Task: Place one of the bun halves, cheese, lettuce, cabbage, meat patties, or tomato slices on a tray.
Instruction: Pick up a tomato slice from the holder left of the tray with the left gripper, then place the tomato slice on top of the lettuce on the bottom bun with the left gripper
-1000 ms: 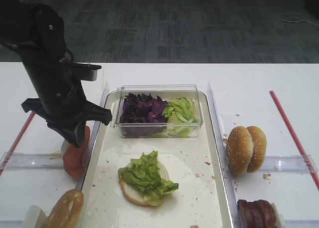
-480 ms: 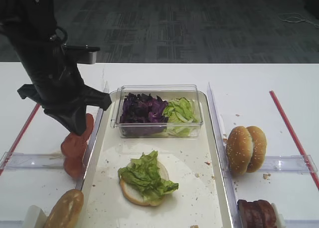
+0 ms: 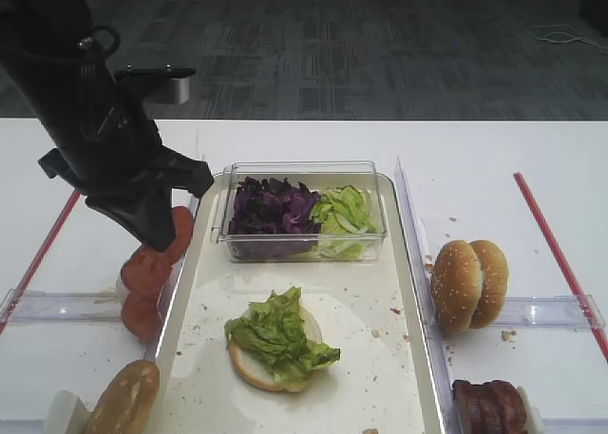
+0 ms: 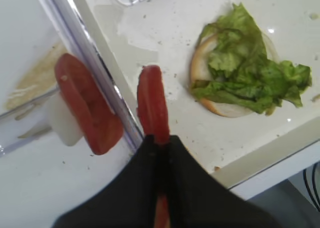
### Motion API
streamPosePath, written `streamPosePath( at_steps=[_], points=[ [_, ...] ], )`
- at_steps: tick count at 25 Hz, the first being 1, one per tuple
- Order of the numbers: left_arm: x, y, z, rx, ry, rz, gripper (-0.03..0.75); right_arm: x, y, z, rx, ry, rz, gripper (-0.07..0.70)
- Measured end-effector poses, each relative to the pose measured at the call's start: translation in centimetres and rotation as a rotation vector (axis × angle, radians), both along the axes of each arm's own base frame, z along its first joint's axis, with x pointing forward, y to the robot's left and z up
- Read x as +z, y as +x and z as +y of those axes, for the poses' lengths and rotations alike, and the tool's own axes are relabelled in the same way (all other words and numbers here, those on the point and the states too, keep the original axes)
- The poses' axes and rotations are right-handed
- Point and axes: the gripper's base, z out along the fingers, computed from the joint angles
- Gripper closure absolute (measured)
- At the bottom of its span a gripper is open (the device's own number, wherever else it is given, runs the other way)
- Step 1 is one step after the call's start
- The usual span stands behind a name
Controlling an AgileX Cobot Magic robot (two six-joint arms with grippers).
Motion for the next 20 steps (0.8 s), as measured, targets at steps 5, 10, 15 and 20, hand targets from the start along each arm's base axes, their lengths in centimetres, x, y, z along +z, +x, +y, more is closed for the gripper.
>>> streamPosePath(
  at_steps=[5, 10, 15, 20],
  points=[
    [0.2, -0.6, -0.8, -0.113, -0.094, 0.043, 0.680, 0.0, 0.0, 0.0, 0.000, 0.000, 0.000, -0.001],
    [0.6, -0.9, -1.8, -0.186, -0.217, 0.044, 0.680, 0.0, 0.0, 0.0, 0.000, 0.000, 0.000, 0.000],
    [0.9, -1.0, -2.4, -0.270, -0.285, 0.019, 0.680, 0.0, 0.0, 0.0, 0.000, 0.000, 0.000, -0.001],
    [0.4, -0.8, -2.9, -0.305, -0.331, 0.026, 0.680, 0.0, 0.0, 0.0, 0.000, 0.000, 0.000, -0.001]
  ],
)
